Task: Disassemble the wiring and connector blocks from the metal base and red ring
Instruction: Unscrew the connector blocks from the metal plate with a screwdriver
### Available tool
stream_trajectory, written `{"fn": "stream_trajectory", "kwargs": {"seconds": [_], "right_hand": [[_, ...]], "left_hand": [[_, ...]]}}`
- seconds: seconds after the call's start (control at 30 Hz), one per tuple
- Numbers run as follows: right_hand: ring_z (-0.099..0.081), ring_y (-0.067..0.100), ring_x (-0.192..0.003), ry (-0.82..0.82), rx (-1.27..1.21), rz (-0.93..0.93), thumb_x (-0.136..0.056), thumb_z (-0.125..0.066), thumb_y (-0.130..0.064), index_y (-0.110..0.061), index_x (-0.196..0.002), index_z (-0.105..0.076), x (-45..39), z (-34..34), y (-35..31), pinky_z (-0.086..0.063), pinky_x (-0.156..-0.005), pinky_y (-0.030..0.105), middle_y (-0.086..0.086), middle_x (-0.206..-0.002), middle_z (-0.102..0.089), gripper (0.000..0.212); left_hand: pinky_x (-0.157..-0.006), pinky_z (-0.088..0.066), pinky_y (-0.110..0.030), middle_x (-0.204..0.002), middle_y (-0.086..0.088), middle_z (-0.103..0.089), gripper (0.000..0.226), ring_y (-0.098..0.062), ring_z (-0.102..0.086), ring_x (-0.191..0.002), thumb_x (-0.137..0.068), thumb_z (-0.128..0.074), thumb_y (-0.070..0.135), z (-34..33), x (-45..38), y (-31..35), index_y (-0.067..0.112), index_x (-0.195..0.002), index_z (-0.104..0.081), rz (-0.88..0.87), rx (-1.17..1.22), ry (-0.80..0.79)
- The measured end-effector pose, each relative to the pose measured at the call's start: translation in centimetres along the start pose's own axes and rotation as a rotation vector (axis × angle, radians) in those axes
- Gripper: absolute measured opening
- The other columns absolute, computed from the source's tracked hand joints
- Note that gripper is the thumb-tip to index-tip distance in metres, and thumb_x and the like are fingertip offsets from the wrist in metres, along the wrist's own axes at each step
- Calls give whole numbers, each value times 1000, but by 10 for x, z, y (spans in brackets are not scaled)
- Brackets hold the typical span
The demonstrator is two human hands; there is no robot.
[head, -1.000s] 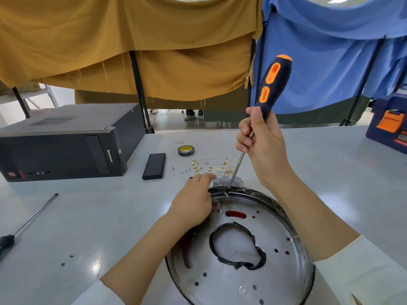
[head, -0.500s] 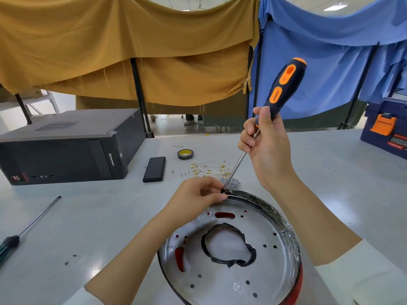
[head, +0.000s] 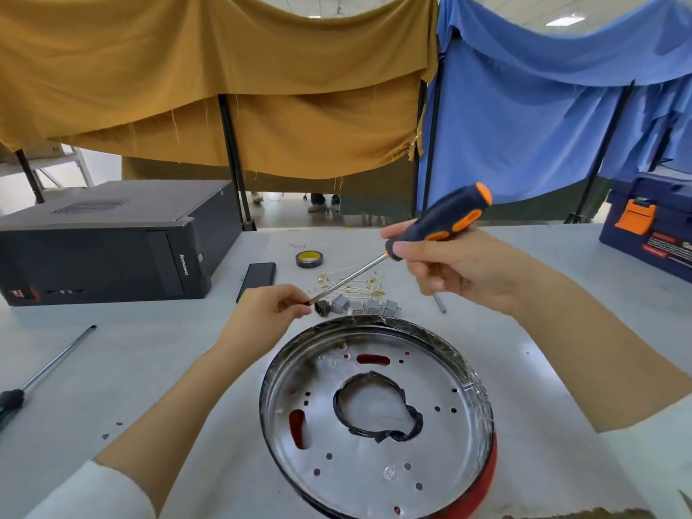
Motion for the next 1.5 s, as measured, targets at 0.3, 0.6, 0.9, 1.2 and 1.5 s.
{"fn": "stream_trajectory", "kwargs": {"seconds": [0.3,0.6,0.9,1.2,1.5], "right_hand": [[-57,36,-114,-631,-459,-219,-48,-70,-76,-6,-143,-39,18,1,5,-55,-79,38,27,-143,-42,122],[-51,15,-53,-280,-134,-519,-82,-69,-19,-16,-119,-53,8,-28,45,-36,-35,17,12,-89,-65,40],[-50,16,-43,49,157,-228,-90,-63,-12,-21,-118,-50,-10,-21,81,-40,-39,24,8,-64,-61,32],[-60,19,-49,-45,379,-282,-96,-54,-23,-24,-118,-33,-23,-29,125,-47,-52,26,-1,-52,-59,31],[-64,21,-52,-74,249,-371,-96,-54,-25,-26,-115,-36,-23,-23,127,-47,-46,21,2,-54,-61,27]], "left_hand": [[-69,-45,-18,-77,11,-69,6,-5,-61,-72,-83,-70,14,10,-6,-25,19,-86,-71,-87,-87,193],[-73,-47,-22,-77,8,-69,9,-11,-64,-79,-84,-67,11,15,3,-53,20,-85,-70,-16,-74,263],[-68,-55,-22,-79,-5,-70,8,-12,-71,-67,-85,-66,12,-4,-2,-79,18,-80,-67,298,389,247],[-59,-55,-28,-69,8,-62,11,-5,-60,-53,-85,-67,18,-45,-50,-82,19,-75,-62,155,18,73],[-79,-54,-39,-86,-8,-68,7,-27,-65,-80,-81,-70,11,-60,-117,-102,11,-82,-64,243,-167,66]]}}
Point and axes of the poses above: each hand's wrist, its own x-axis away from the middle knuckle, its own z-axis out of the back of the hand, y = z × x, the point moved 2 cm from there along -x, towards the middle knuckle
